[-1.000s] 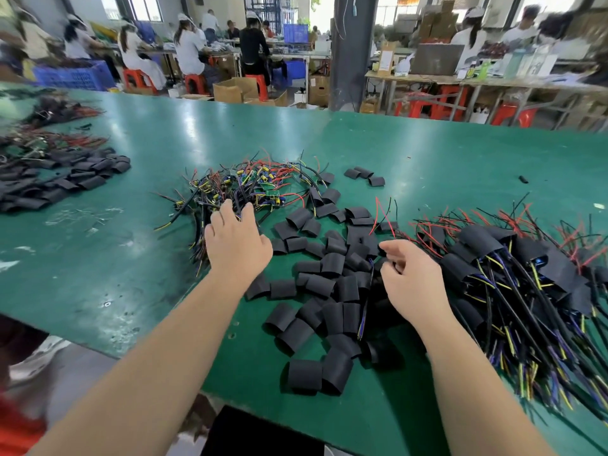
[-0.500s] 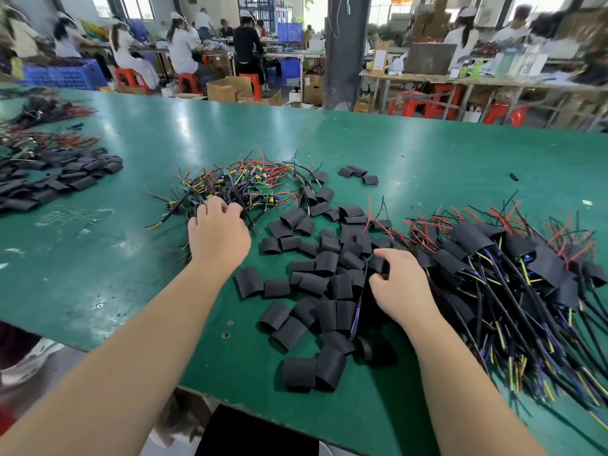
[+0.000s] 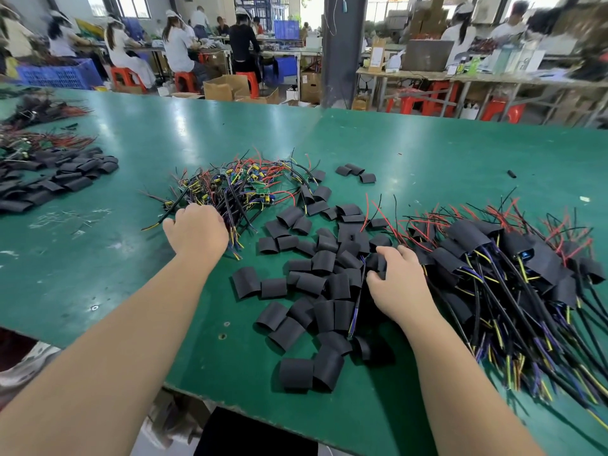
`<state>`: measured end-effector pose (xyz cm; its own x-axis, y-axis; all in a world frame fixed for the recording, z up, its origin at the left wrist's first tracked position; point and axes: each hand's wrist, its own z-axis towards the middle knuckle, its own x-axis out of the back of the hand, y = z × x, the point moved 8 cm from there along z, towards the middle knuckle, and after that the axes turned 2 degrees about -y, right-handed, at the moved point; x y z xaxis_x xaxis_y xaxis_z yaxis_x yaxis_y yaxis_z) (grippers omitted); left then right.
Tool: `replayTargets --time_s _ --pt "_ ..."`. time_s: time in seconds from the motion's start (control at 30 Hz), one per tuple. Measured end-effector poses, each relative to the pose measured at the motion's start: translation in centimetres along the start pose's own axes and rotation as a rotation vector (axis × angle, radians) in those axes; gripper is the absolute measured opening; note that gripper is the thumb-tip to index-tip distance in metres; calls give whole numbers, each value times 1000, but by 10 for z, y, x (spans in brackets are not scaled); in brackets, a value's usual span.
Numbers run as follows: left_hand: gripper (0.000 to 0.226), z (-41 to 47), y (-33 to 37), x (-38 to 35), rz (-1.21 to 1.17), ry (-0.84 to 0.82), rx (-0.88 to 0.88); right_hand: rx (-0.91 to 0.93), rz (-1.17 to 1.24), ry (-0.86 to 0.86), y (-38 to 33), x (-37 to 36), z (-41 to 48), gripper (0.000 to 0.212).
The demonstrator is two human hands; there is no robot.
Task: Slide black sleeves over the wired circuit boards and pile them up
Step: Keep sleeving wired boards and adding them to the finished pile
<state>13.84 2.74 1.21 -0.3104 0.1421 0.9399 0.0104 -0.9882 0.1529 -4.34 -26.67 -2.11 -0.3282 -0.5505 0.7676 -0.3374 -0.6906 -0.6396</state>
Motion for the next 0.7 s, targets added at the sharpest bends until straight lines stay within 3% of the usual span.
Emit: replayTargets --time_s 0.07,0.2,0.53,0.7 --pt "15 -1 -1 -2 -51 -19 3 6 8 2 -1 1 -1 51" --pt "38 -2 0 -5 -146 -42 -14 7 19 5 0 2 -1 50" --pt "8 5 3 -6 93 -254 -31 -2 50 24 3 3 1 47" --pt "36 6 13 11 -361 -151 -43 5 52 37 3 2 3 47"
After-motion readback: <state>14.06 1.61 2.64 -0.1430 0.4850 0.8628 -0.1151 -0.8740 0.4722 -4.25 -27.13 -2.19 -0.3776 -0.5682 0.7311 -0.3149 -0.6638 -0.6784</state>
